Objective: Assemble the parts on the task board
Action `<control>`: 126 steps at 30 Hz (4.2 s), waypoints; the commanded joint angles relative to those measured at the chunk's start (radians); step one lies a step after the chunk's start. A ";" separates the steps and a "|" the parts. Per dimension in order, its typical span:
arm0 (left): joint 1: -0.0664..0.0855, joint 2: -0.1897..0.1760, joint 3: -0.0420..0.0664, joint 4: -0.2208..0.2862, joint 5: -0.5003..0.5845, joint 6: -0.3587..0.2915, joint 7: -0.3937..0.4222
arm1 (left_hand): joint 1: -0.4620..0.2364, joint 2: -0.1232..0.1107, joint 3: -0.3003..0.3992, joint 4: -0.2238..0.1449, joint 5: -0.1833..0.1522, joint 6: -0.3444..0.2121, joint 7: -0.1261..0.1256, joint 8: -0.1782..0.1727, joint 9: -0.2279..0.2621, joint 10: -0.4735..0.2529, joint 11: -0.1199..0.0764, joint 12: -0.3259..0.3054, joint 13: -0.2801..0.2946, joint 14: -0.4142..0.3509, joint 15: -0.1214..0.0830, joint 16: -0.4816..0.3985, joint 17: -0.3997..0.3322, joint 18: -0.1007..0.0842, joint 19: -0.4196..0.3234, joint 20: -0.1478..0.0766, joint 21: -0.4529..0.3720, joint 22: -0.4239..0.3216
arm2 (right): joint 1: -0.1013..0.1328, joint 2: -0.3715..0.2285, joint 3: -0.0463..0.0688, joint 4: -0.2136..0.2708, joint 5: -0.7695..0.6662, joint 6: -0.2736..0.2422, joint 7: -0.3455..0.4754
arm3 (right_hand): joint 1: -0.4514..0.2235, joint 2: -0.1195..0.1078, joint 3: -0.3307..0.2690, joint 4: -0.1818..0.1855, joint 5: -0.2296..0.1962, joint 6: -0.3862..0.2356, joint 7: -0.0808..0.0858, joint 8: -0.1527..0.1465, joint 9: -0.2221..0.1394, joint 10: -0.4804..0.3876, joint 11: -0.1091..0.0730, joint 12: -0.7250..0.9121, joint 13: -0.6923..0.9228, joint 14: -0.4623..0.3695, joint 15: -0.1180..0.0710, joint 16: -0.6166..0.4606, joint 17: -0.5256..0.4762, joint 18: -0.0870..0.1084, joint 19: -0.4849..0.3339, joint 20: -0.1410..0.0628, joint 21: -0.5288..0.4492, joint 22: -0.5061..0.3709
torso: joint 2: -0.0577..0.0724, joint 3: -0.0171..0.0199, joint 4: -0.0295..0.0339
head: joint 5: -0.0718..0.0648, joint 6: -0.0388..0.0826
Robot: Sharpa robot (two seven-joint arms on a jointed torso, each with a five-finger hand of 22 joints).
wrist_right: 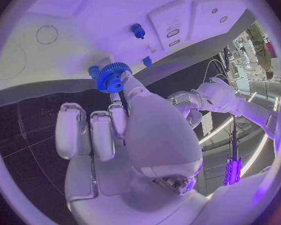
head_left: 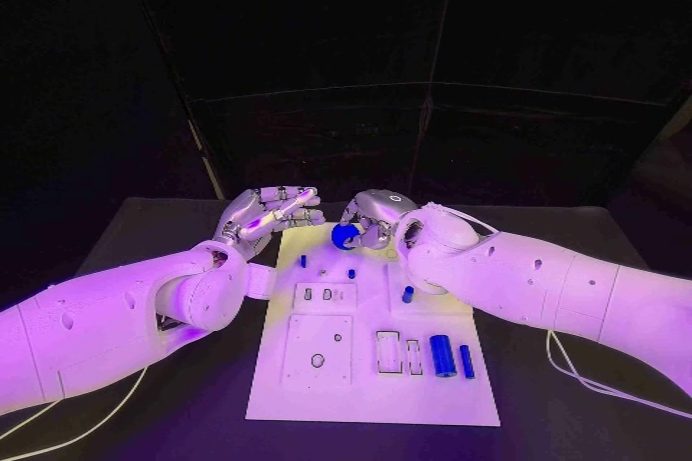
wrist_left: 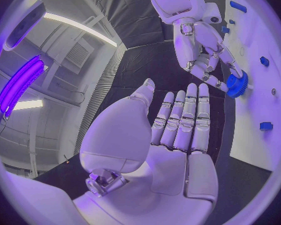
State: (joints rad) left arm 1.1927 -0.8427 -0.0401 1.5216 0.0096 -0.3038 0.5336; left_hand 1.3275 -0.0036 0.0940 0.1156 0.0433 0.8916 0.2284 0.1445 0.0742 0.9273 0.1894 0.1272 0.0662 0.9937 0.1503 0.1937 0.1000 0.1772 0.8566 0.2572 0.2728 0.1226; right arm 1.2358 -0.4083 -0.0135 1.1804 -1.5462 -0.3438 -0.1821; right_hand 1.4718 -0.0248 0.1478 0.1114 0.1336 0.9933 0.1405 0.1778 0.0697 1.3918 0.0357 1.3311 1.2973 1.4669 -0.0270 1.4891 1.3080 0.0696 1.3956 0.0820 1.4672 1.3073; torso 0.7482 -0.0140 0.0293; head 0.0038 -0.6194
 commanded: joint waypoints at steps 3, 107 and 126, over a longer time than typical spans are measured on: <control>0.003 0.002 0.001 0.000 -0.001 0.007 0.008 | 0.001 0.007 0.000 -0.006 0.004 0.006 0.005 -0.004 -0.001 0.005 0.001 -0.005 -0.002 0.005 0.000 -0.004 -0.002 0.004 0.007 0.001 0.007 0.000 | -0.007 0.021 0.000 -0.022 -0.011 0.027 -0.002 | -0.013 0.000 0.007 0.001 -0.005 0.055 -0.016 -0.003 0.005 0.003 0.004 0.002 -0.001 0.072 -0.004 0.004 0.111 -0.013 0.006 -0.001 0.004 0.004 | 0.000 0.0009 -0.0018 | 0.003 -0.004; 0.006 -0.005 0.001 -0.015 0.008 0.011 0.004 | 0.001 0.011 -0.004 -0.016 0.004 0.009 0.006 -0.009 -0.004 0.008 0.002 -0.012 -0.002 0.005 0.000 -0.008 -0.004 0.003 0.007 0.000 0.005 -0.002 | -0.020 -0.433 -0.004 0.090 0.428 0.021 0.370 | -0.033 -0.055 -0.128 0.004 0.117 -0.055 0.025 -0.111 -0.004 -0.064 0.042 -0.070 -0.048 0.066 0.029 -0.004 0.101 0.003 -0.046 0.030 -0.034 -0.070 | -0.007 0.0056 -0.0170 | -0.022 -0.002; 0.005 0.003 0.001 -0.026 0.008 0.012 0.004 | 0.001 0.011 -0.004 -0.016 0.004 0.009 0.006 -0.009 -0.004 0.008 0.002 -0.012 -0.002 0.005 0.000 -0.008 -0.004 0.003 0.007 0.000 0.005 -0.002 | -0.059 -0.408 -0.005 -0.004 0.419 0.086 0.366 | -0.025 -0.058 -0.137 -0.006 0.112 -0.076 0.030 -0.114 -0.004 -0.079 0.046 -0.086 -0.062 0.067 0.034 -0.004 0.102 0.008 -0.063 0.034 -0.046 -0.094 | -0.007 0.0022 -0.0122 | -0.029 -0.008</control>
State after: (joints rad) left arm 1.1964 -0.8408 -0.0403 1.4953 0.0159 -0.3029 0.5325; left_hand 1.3275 -0.0036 0.0926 0.1061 0.0433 0.8916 0.2284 0.1405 0.0709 0.9273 0.1893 0.1201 0.0659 0.9938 0.1503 0.1897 0.0974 0.1772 0.8566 0.2572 0.2728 0.1219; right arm 1.1751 -0.8171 -0.0190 1.1778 -1.1277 -0.2838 0.1720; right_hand 1.4359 -0.0827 0.0109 0.1094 0.2497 0.9238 0.1705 0.0686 0.0664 1.3199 0.0822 1.2506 1.2357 1.4669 0.0089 1.4871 1.3077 0.0697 1.3366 0.1162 1.4240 1.2133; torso 0.7411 -0.0109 0.0168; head -0.0251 -0.6268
